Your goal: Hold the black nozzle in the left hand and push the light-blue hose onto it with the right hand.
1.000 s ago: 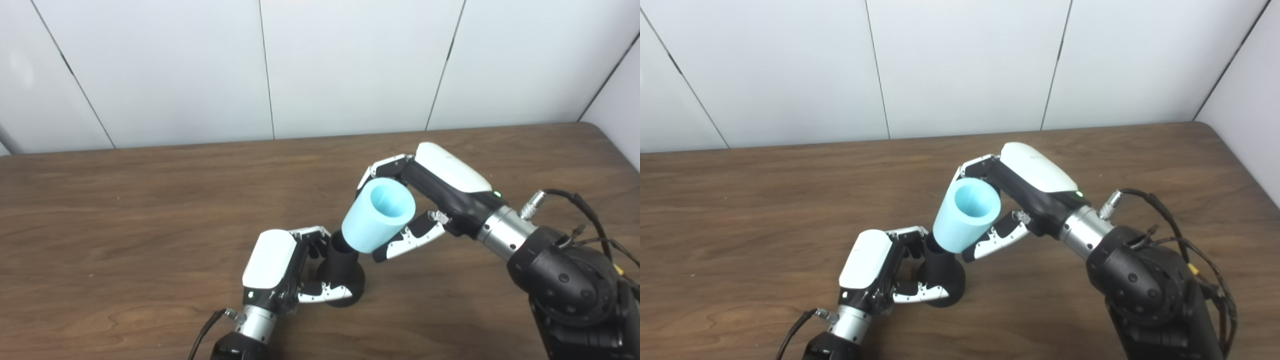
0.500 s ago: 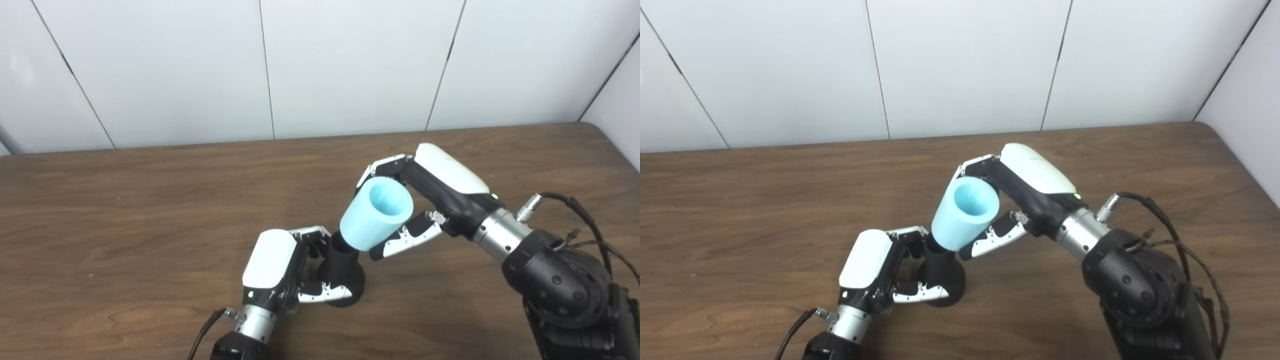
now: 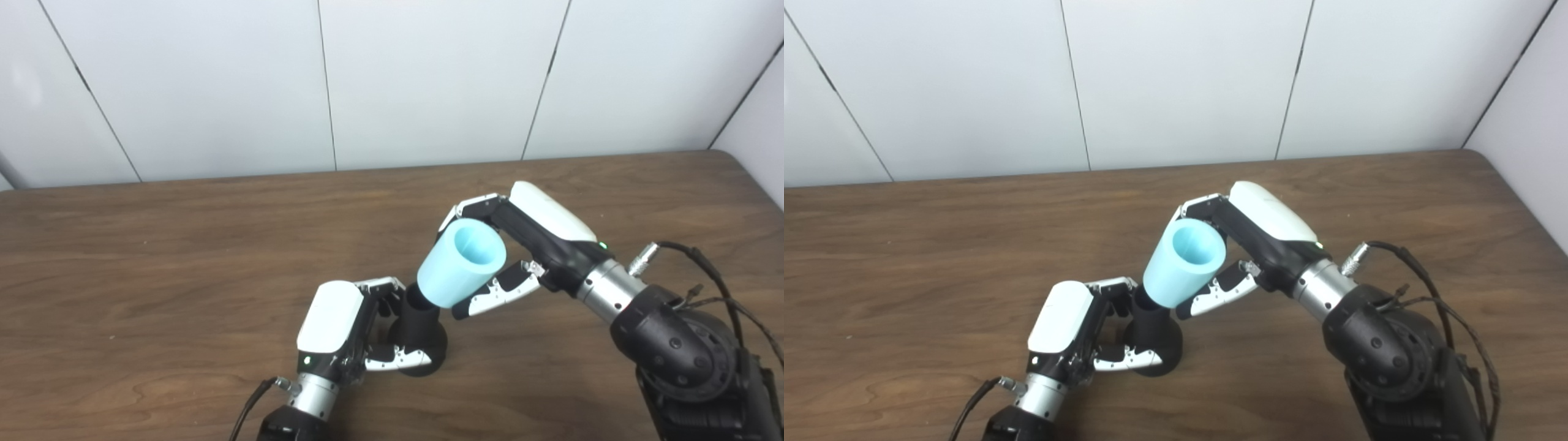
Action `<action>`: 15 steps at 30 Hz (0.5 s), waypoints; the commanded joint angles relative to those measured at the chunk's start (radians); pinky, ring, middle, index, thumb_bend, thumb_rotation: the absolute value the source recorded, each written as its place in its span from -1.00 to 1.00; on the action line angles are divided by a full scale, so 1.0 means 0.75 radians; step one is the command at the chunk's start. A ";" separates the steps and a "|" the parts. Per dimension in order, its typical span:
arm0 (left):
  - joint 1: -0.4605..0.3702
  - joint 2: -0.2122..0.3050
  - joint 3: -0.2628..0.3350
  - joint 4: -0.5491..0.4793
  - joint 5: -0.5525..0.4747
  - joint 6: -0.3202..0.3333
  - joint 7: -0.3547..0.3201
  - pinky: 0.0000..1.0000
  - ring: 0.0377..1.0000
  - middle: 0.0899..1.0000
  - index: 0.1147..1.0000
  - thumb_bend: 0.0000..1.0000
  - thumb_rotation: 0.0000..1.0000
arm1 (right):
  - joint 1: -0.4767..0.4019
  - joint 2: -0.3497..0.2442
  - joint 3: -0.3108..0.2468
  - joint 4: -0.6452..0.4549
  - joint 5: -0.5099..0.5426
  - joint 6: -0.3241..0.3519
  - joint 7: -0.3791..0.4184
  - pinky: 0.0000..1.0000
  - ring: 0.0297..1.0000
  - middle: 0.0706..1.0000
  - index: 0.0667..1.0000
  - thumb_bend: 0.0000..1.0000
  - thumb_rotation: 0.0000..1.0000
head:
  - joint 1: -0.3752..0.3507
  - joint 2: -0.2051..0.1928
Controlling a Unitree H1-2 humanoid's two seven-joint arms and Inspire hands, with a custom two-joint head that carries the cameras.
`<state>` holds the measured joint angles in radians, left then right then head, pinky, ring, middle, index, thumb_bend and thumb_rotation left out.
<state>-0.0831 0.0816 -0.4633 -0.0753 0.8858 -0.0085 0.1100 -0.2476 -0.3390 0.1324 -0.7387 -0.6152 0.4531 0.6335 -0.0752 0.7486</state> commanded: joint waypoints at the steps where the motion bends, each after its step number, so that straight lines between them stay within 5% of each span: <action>1: 0.018 0.019 -0.001 0.010 0.016 0.033 -0.051 -0.13 -0.10 -0.19 -0.13 0.01 -1.00 | -0.021 0.002 0.000 -0.029 -0.003 -0.024 -0.034 -0.34 -0.28 -0.08 -0.03 -0.01 -1.00 | 0.001 0.001; 15: 0.022 0.028 0.002 -0.016 0.021 0.034 -0.070 -0.13 -0.11 -0.20 -0.12 0.01 -1.00 | 0.019 0.023 0.043 -0.017 -0.008 -0.025 -0.056 -0.34 -0.29 -0.08 -0.03 -0.01 -1.00 | 0.002 0.011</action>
<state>-0.0824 0.0863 -0.4601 -0.0850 0.8858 -0.0070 0.0982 -0.2198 -0.3234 0.1690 -0.7359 -0.6209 0.4542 0.6196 -0.0736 0.7563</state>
